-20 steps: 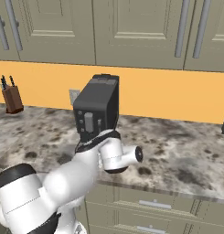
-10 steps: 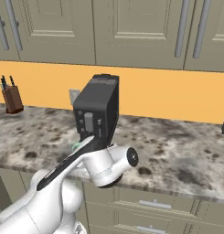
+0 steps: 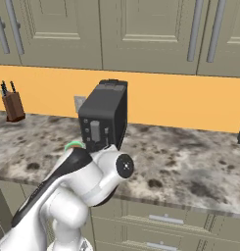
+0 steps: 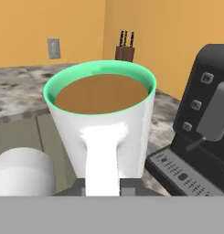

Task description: Pick up the brewed coffee from the coffee machine and place it next to the breakfast plate on the dining counter.

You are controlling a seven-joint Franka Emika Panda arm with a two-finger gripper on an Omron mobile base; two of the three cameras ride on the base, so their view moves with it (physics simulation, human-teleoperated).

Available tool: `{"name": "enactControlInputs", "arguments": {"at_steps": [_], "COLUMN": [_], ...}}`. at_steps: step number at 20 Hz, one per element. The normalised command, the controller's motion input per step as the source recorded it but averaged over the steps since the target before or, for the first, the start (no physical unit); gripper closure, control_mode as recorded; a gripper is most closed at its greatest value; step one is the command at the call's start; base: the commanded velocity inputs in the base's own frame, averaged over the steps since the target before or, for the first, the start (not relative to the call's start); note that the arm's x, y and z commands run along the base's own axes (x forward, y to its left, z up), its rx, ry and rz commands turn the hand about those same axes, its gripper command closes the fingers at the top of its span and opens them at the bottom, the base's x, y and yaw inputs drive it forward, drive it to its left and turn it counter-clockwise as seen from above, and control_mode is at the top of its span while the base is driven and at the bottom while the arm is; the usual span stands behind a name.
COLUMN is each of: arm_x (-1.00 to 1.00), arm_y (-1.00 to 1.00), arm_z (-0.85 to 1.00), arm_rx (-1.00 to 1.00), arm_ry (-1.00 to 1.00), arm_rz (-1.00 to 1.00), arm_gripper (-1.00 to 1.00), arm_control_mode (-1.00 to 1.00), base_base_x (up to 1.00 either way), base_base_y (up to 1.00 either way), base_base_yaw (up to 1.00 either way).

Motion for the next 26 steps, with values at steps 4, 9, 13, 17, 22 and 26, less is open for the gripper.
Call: {"name": "enactControlInputs", "arguments": {"at_steps": [4,9,13,17,22,26], "arm_x": [0.02,0.0,0.0,0.0,0.0,0.0], "arm_y": [0.0,0.0,0.0,0.0,0.0,0.0], "arm_z": [0.0,0.0,0.0,0.0,0.0,0.0], "arm_rx": [0.0,0.0,0.0,0.0,0.0,0.0], "arm_ry": [0.01,0.0,0.0,0.0,0.0,0.0], "arm_rz": [0.0,0.0,0.0,0.0,0.0,0.0], "arm_gripper": [1.0,1.0,1.0,1.0,1.0,1.0], "arm_control_mode": [1.0,1.0,1.0,1.0,1.0,1.0], "base_base_x": [-0.35,-0.87,-0.06,0.0,0.0,0.0], "base_base_y": [-0.06,-0.43,-0.06,0.0,0.0,0.0], "base_base_yaw": [-0.09,-0.51,-0.89,-0.95,-0.95,-0.94]}}
